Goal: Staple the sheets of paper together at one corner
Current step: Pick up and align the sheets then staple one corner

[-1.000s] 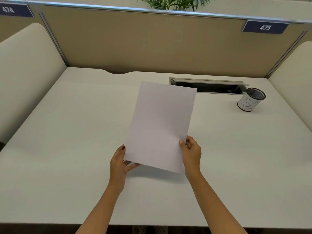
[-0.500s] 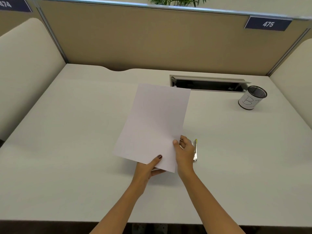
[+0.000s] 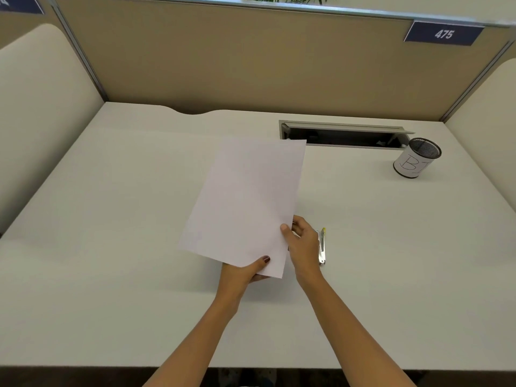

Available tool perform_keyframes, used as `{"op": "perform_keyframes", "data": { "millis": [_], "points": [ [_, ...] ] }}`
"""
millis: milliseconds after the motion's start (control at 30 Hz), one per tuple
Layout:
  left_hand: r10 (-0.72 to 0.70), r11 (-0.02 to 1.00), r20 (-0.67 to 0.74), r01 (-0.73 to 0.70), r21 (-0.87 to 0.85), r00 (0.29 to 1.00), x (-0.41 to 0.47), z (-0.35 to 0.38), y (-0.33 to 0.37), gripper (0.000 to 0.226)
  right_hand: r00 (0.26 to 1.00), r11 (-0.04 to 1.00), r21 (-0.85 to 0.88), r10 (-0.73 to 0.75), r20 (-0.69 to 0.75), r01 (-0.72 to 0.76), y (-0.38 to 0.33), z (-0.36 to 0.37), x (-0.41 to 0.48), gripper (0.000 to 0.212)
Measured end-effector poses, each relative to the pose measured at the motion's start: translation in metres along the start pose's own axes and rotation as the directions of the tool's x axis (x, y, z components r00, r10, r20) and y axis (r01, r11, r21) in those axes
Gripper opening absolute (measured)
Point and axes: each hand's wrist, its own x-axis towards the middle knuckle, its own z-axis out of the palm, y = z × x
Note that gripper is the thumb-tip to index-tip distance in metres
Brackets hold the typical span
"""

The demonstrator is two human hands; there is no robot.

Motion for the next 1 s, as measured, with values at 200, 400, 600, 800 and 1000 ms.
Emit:
{"op": "perform_keyframes", "data": {
  "millis": [200, 400, 600, 800, 1000],
  "points": [
    [0.035, 0.998, -0.028, -0.033, 0.051, 0.999, 0.005, -0.002, 0.001, 0.06, 0.997, 0.999, -0.019, 0.039, -0.071, -0.041, 0.007, -0.014, 0.012, 0.019],
    [0.03, 1.0, -0.016, -0.03, 0.001, 0.999, 0.008, -0.008, 0.001, 0.049, 0.899, 0.945, -0.318, -0.076, -0.431, -0.073, 0.022, -0.041, 0.025, 0.031],
    [0.008, 1.0, -0.015, -0.008, -0.011, 1.0, 0.013, -0.011, 0.001, 0.05, 0.892, 0.845, -0.517, -0.124, -0.434, -0.134, 0.046, -0.051, 0.036, 0.021],
    [-0.003, 1.0, -0.025, 0.003, -0.012, 1.0, 0.017, -0.011, 0.002, 0.053, 0.919, 0.649, -0.74, -0.164, -0.359, -0.174, 0.057, -0.041, 0.034, 0.06],
    [-0.003, 1.0, -0.024, 0.004, 0.006, 1.0, 0.021, -0.014, 0.004, 0.051, 0.92, 0.648, -0.748, -0.193, -0.341, -0.141, 0.059, -0.043, 0.037, 0.037]
  ]
}}
